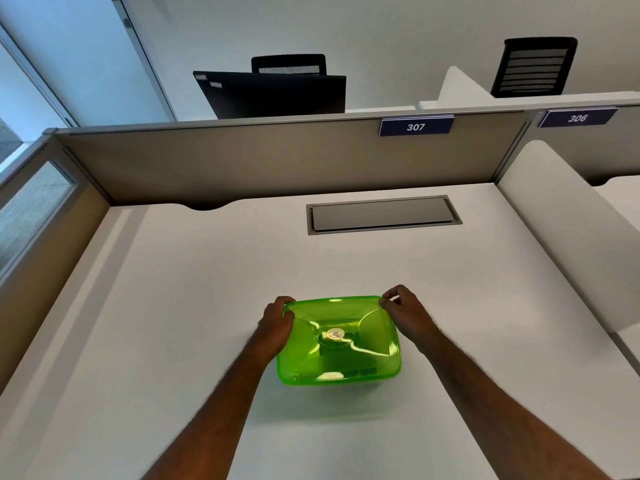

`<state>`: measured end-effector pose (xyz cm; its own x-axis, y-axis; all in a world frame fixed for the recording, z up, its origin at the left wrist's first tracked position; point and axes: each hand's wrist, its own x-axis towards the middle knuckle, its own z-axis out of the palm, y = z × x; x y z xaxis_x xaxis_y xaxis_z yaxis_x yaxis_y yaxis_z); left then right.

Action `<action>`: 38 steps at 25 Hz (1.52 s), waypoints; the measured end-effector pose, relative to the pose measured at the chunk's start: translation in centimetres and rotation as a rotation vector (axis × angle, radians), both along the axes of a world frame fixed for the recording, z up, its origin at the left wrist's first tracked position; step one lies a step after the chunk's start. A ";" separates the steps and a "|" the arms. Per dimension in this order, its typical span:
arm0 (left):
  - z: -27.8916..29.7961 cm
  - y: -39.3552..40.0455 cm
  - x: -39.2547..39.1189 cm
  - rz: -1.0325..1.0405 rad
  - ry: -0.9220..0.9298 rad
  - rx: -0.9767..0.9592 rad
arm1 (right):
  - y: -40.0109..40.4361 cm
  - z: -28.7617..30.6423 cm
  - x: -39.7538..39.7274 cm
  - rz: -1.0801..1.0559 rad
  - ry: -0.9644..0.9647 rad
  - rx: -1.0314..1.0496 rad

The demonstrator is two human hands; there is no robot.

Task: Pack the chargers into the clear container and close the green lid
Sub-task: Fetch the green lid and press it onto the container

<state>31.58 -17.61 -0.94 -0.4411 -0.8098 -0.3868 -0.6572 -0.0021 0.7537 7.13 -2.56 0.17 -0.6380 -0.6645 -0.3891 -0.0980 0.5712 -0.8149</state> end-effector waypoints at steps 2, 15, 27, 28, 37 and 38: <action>-0.1 0.1 0.0 -0.002 -0.005 -0.004 | 0.2 -0.2 0.2 -0.014 -0.055 -0.015; -0.5 0.6 -0.3 -0.001 -0.010 -0.053 | -0.5 0.1 -1.5 0.045 -0.262 0.060; -1.2 1.0 -0.3 0.031 -0.009 -0.092 | 0.9 -4.6 3.2 -0.065 0.120 -0.169; -1.2 1.0 -0.3 0.030 -0.010 -0.095 | 0.9 -4.6 3.3 -0.062 0.133 -0.172; -1.5 0.8 0.2 0.014 0.049 -0.059 | 1.4 -4.5 3.0 0.008 0.280 -0.129; -1.5 0.8 0.3 0.021 0.071 -0.048 | 1.4 -4.4 3.0 0.013 0.286 -0.124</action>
<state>31.87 -16.78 -2.49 -0.4489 -0.8358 -0.3160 -0.6025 0.0219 0.7979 10.18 -1.16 -4.27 -0.7008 -0.7048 -0.1104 -0.3400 0.4661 -0.8168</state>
